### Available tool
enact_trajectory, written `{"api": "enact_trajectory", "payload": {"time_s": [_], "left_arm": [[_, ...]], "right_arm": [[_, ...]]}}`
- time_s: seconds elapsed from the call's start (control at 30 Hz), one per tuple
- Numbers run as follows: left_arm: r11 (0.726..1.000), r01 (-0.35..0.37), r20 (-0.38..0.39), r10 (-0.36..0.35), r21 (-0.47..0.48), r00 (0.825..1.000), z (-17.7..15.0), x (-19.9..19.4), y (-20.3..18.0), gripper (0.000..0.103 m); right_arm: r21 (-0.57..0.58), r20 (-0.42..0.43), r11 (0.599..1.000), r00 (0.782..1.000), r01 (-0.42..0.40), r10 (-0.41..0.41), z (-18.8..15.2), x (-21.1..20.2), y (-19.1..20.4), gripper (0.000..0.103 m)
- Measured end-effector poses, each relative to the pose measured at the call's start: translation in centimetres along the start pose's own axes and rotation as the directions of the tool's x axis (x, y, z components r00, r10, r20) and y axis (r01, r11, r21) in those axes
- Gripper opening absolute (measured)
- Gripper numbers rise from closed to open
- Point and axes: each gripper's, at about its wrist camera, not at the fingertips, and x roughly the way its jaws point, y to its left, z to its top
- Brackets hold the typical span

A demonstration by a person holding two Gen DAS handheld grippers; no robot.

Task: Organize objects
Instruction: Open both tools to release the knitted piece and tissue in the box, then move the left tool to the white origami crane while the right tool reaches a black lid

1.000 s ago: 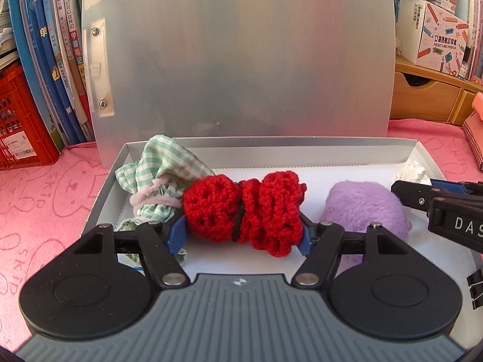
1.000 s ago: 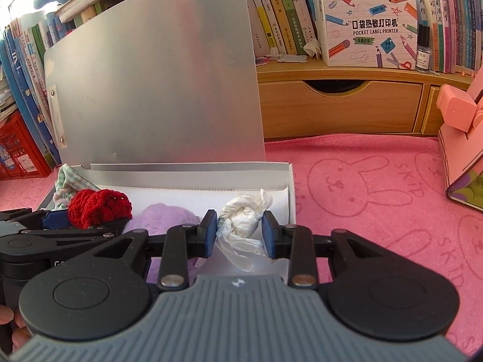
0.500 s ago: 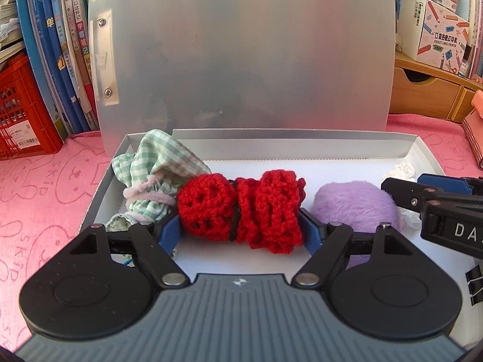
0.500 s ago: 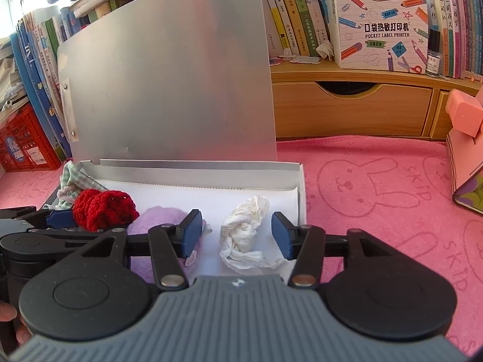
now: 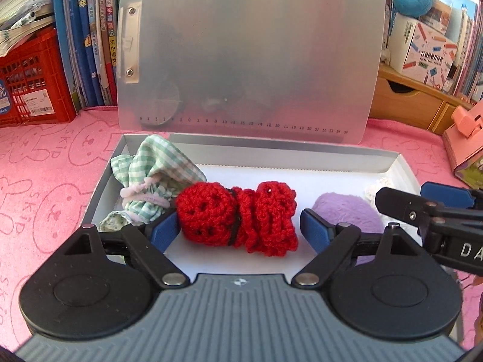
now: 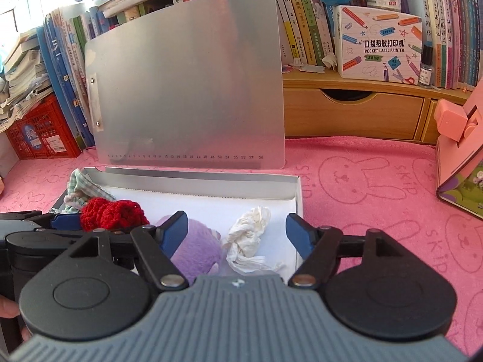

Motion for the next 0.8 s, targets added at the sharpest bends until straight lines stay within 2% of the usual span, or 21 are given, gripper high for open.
{"api": "enact_trajectory", "payload": {"time_s": [0.17, 0.33, 0.53, 0.8], "left_arm": [[1.000, 0.005, 0.064, -0.006, 0.025, 0.998, -0.2, -4.2, 0.6, 0.093], [0.999, 0.019, 0.110, -0.023, 0.043, 0.994, -2.1, -8.8, 1.4, 0.095], [0.996, 0.058, 0.157, -0.067, 0.061, 0.985, -6.7, -14.1, 1.7, 0.096], [0.986, 0.118, 0.202, -0.139, 0.114, 0.969, -13.9, -18.4, 0.9, 0.098]], "right_arm": [[-0.028, 0.039, 1.000, 0.999, 0.007, -0.006, -0.1, -3.4, 0.8, 0.085], [-0.043, 0.081, 0.999, 0.997, -0.007, 0.010, -1.2, -7.4, 1.6, 0.087], [-0.053, 0.117, 0.998, 0.993, -0.030, 0.036, -4.6, -11.5, 2.1, 0.088], [-0.081, 0.137, 0.997, 0.990, -0.020, 0.031, -11.3, -15.8, 1.9, 0.088]]}}
